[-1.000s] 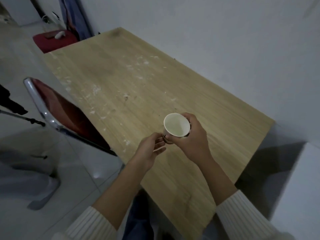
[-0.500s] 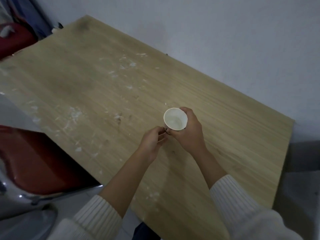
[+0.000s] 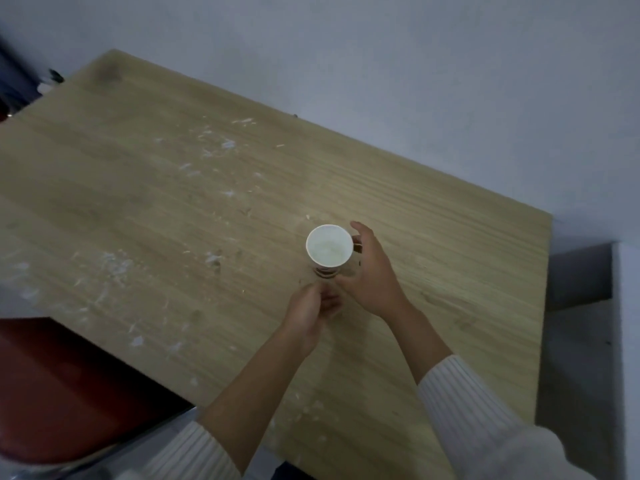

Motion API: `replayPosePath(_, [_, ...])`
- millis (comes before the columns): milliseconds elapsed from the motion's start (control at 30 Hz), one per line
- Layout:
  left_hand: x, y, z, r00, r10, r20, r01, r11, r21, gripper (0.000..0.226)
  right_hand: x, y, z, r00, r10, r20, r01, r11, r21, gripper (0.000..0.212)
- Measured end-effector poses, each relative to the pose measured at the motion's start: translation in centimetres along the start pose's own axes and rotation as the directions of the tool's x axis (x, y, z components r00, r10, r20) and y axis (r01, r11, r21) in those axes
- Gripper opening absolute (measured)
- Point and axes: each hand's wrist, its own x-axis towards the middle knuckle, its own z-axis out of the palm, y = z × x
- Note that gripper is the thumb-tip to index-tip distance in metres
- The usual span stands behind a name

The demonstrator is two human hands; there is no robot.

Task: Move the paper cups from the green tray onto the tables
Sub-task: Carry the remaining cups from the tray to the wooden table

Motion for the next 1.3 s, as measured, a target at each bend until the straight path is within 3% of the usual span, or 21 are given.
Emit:
replayPosePath(133, [-2.1,-2.0,2.8,0.993,-0.073,0.09,0.063,0.992,0.113,0.017,-3.6,1.6,-3.2,0.983,0.09,-0.162,-0.078,0.994,0.075,0.071])
replayPosePath(333, [-5.5,-6.3,7.4,0.979,-0.052,0.197,-0.013,0.949,0.315,0.022,-12.2,4.8,-9.4,0.923,0.136,-0.36,-0.1,0.988,0.116,0.039])
replayPosePath(467, [-9.8,-11.4,10.8,0.956,-0.01,0.294,-0.129,0.885,0.447,0.021,-20.7,7.1,-12.6,0.864,0.191,-0.465,-0.121,0.977,0.176,0.024])
replayPosePath(600, [-15.5,-18.3,14.4,0.902,0.075,0.425,-0.315,0.786,0.532,0.024,-30.5,9.2,-15.4,0.756,0.231,-0.612,-0.144,0.971,0.189,0.009])
replayPosePath(767, [-23.5,-27.6,17.7,0.751,0.065,0.657,-0.524,0.664,0.533,0.023,-42.6,11.1,-18.2,0.575,0.328,-0.749,-0.222,0.944,0.244,0.01])
replayPosePath(933, [-31.6,-36.0,20.2,0.506,0.033,0.862,-0.712,0.581,0.395,0.021,-53.9,13.2,-20.4,0.344,0.364,-0.866,-0.228,0.927,0.299,0.016])
replayPosePath(1133, [-39.1,-44.8,22.2,0.325,-0.167,0.931,-0.733,0.577,0.36,0.02,-64.5,16.4,-21.7,0.105,0.391,-0.914,-0.264,0.898,0.354,0.014])
replayPosePath(1300, [-43.7,-51.2,23.9,0.132,-0.337,0.932,-0.742,0.59,0.318,0.017,-71.4,19.9,-22.5,-0.085,0.455,-0.886,-0.244,0.853,0.461,0.014])
